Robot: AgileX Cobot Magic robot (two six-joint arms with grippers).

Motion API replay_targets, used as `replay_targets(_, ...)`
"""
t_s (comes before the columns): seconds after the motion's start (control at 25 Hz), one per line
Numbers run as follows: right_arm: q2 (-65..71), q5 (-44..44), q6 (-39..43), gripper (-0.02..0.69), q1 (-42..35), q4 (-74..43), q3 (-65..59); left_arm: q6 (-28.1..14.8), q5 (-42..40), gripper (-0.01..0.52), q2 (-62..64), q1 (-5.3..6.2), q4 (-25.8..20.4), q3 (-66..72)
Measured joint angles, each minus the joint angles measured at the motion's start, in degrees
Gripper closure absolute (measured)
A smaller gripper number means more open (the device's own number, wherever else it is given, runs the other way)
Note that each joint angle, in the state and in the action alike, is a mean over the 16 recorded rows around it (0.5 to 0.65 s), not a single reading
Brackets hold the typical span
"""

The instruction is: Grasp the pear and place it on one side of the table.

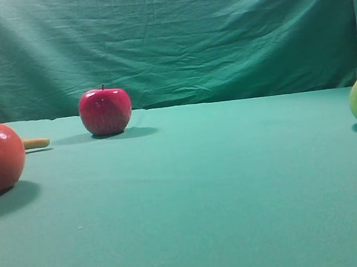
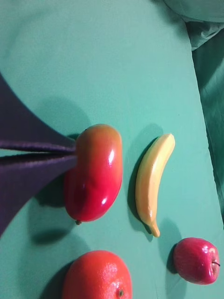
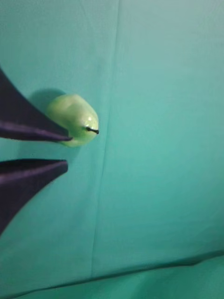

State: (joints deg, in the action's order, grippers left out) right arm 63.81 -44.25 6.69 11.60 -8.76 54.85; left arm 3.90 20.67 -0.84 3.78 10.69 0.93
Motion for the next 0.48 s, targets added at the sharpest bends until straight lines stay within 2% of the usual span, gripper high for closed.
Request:
replay_targets(0.16,-8.2,-2.6,-0.1,0.555,0.0,0.3,-0.9,0.0,0.0,0.514,0.0,0.00,0.0,0.0)
replay_targets(0.28,-14.6,-4.2,-0.2,0.627,0.0,0.5,-2.2,0.0,0.0,0.514,0.0,0.00,0.0,0.0)
replay_targets(0.48,-25.7,-6.1,-0.2,0.665,0.0,1.3,-5.1,0.0,0.0,0.514,0.0,0.00,0.0,0.0)
